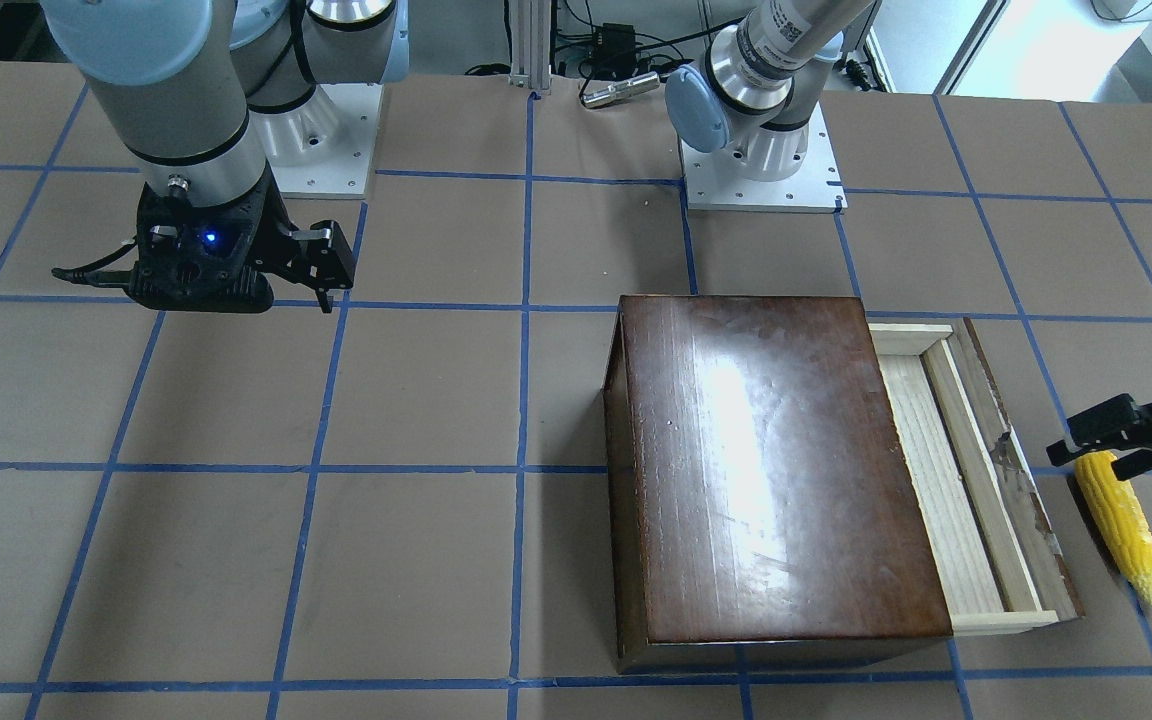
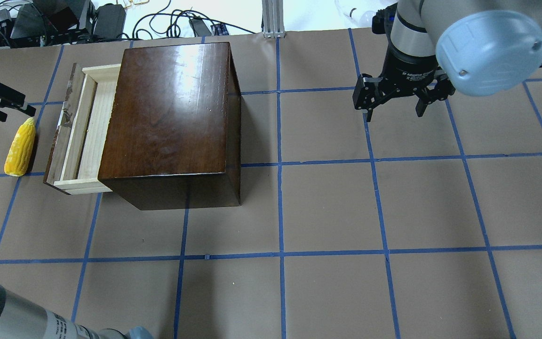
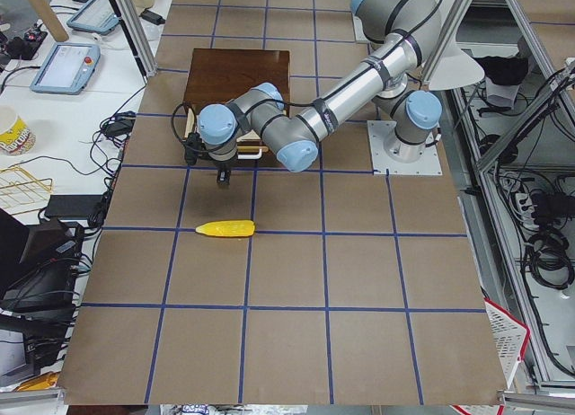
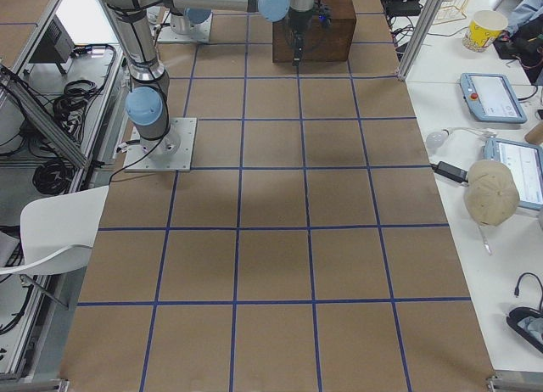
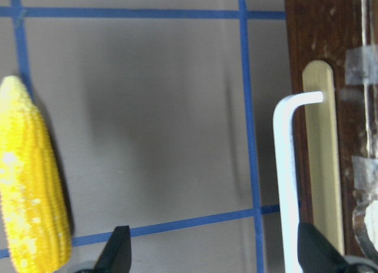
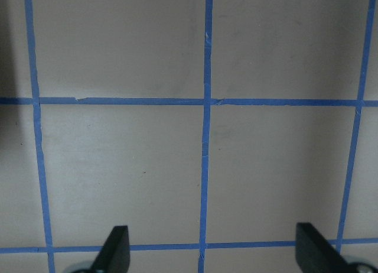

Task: Open drawer and put corn inside
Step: 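Release the handle and move the left gripper above the yellow corn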

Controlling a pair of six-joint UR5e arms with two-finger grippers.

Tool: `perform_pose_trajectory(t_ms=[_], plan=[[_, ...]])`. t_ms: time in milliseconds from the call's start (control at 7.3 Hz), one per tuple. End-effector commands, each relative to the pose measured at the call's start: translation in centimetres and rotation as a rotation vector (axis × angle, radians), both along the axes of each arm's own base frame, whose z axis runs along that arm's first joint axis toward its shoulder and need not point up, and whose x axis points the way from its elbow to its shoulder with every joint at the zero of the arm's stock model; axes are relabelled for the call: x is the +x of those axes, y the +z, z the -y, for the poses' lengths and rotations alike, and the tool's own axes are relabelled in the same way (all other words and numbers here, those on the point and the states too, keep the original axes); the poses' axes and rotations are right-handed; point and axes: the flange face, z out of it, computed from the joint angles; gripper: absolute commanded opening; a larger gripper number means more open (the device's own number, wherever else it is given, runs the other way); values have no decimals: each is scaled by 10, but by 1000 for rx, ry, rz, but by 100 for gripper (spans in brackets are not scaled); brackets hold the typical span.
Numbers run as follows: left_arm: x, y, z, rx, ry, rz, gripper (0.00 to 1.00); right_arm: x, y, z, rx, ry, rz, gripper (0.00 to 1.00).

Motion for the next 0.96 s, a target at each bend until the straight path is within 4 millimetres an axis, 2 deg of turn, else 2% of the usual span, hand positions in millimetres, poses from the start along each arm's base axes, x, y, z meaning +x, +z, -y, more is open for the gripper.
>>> perform_pose_trajectory(t_ms=[0, 274, 411, 821], plan=[[19, -16, 6, 40, 84, 88, 100, 0, 0, 0, 0, 0, 0, 100], [33, -43, 8, 93, 87, 165, 100, 0, 0, 0, 0, 0, 0, 100], [44, -63, 11, 116, 92, 232, 100, 0, 0, 0, 0, 0, 0, 100], [52, -103, 19, 124, 100, 229, 100, 0, 0, 0, 0, 0, 0, 100]])
